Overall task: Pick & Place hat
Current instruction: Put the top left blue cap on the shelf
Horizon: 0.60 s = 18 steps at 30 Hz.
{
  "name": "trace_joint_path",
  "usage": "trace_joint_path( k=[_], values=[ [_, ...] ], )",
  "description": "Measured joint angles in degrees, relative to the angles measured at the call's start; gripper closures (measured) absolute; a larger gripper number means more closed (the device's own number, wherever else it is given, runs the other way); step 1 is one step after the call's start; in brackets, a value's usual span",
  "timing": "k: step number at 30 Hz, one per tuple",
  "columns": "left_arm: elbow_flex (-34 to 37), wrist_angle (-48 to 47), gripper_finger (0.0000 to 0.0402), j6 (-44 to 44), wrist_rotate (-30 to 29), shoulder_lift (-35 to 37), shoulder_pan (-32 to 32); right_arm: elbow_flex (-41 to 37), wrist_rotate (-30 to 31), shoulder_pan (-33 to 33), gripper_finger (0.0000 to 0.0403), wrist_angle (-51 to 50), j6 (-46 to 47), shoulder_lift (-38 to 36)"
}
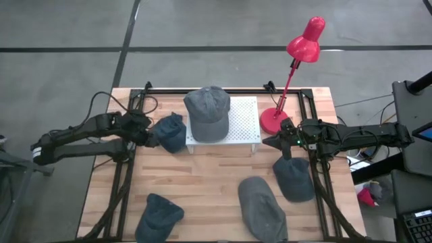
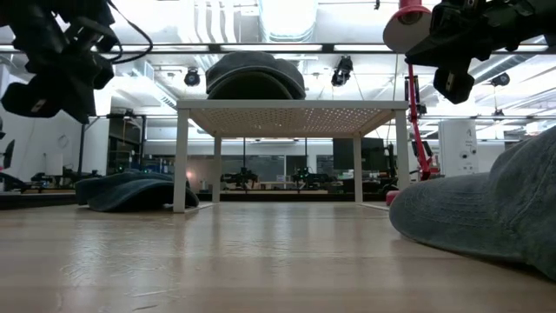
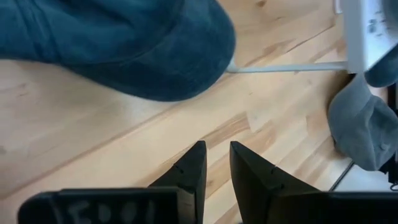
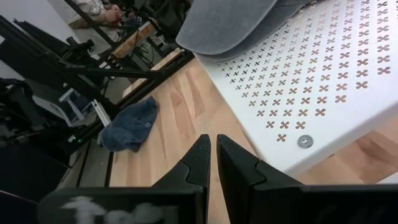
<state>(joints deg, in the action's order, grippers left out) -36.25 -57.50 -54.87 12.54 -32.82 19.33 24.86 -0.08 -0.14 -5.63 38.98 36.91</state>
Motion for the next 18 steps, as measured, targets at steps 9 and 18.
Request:
trace_joint_path(
  k=[9,18],
  values=[
    [0.20,0.05,0.0294,-0.45,-2.95,0.00,0.02,0.00,0.00,0.00,0.0376,0.00,0.00,0.00],
    [2.56,0.07,0.0239,-2.11,-4.72,0.00,0.01,0.00,0.00,0.02,0.0376,0.00,0.00,0.00]
  ],
)
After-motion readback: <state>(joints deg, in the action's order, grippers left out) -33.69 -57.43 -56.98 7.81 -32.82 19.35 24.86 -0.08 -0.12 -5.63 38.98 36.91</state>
